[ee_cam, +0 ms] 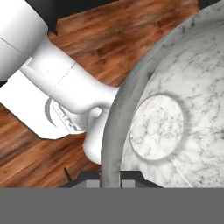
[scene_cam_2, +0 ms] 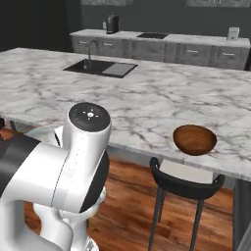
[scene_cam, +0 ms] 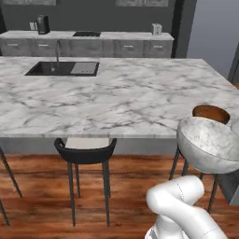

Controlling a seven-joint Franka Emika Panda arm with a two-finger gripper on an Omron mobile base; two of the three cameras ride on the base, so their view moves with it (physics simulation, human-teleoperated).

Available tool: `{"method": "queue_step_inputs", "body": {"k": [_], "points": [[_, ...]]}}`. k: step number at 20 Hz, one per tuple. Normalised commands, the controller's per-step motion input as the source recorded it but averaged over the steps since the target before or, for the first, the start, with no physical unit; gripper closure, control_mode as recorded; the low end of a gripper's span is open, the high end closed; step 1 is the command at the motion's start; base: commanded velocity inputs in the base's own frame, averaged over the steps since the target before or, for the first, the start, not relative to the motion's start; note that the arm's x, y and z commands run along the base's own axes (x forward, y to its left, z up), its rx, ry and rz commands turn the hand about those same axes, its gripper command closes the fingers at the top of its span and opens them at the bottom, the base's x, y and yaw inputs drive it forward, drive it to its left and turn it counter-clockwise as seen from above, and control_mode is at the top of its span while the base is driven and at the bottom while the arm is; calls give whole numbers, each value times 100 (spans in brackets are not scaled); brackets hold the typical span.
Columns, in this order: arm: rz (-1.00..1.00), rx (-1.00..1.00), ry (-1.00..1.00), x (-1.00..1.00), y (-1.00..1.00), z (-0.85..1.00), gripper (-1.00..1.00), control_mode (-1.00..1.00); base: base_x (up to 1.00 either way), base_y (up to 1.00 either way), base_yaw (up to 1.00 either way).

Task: Pick up the bowls from the cabinet and place each bowl in front of a stool on the dining counter.

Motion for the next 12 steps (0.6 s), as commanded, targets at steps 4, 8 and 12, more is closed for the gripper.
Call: {"method": "queue_step_inputs", "body": {"k": [4, 8, 12], "points": [[0, 0, 0, 0, 0, 0, 100, 100, 0, 56, -66], [0, 0, 0, 0, 0, 0, 100, 100, 9, 98, -33], [0, 0, 0, 0, 0, 0, 100, 100, 8, 80, -16]]}}
